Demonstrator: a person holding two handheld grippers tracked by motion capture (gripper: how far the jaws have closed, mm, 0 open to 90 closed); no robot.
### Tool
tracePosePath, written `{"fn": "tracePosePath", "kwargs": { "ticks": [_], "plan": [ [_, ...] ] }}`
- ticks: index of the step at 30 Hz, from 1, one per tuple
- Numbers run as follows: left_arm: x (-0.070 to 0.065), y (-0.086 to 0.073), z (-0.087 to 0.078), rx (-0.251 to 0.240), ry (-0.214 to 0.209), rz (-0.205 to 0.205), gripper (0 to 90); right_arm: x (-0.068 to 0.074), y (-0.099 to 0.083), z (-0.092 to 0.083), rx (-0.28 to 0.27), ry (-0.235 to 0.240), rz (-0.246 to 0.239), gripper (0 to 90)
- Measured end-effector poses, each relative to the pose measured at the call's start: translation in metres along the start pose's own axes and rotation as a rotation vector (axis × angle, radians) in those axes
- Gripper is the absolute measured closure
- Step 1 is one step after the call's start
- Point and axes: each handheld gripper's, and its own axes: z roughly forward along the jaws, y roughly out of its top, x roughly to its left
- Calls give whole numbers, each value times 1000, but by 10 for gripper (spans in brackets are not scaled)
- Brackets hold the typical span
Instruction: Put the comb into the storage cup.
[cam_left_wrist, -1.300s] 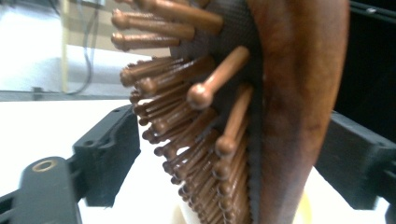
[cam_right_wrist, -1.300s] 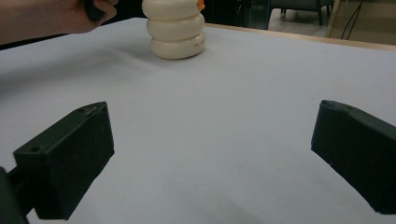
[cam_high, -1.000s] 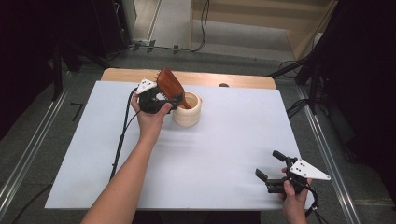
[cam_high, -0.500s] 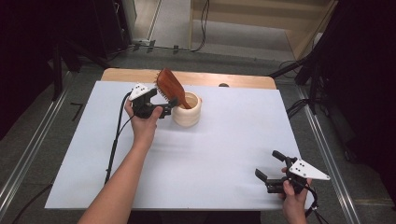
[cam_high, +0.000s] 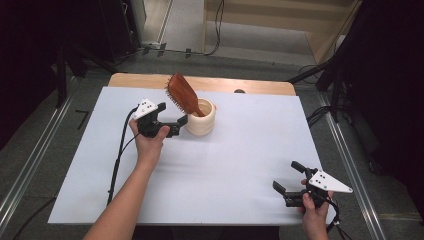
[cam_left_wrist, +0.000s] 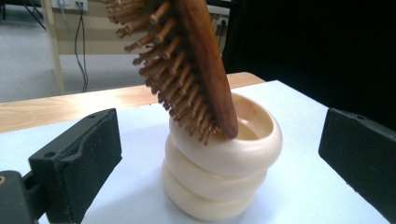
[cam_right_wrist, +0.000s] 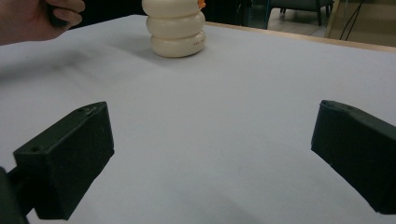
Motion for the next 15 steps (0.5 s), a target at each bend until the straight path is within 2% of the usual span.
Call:
{"fn": "tracePosePath", "kwargs": {
  "ticks": [15],
  "plan": [
    [0, -13, -31, -9, 2, 30, 0, 0, 0, 0, 1, -3, 0, 0]
  ]
}}
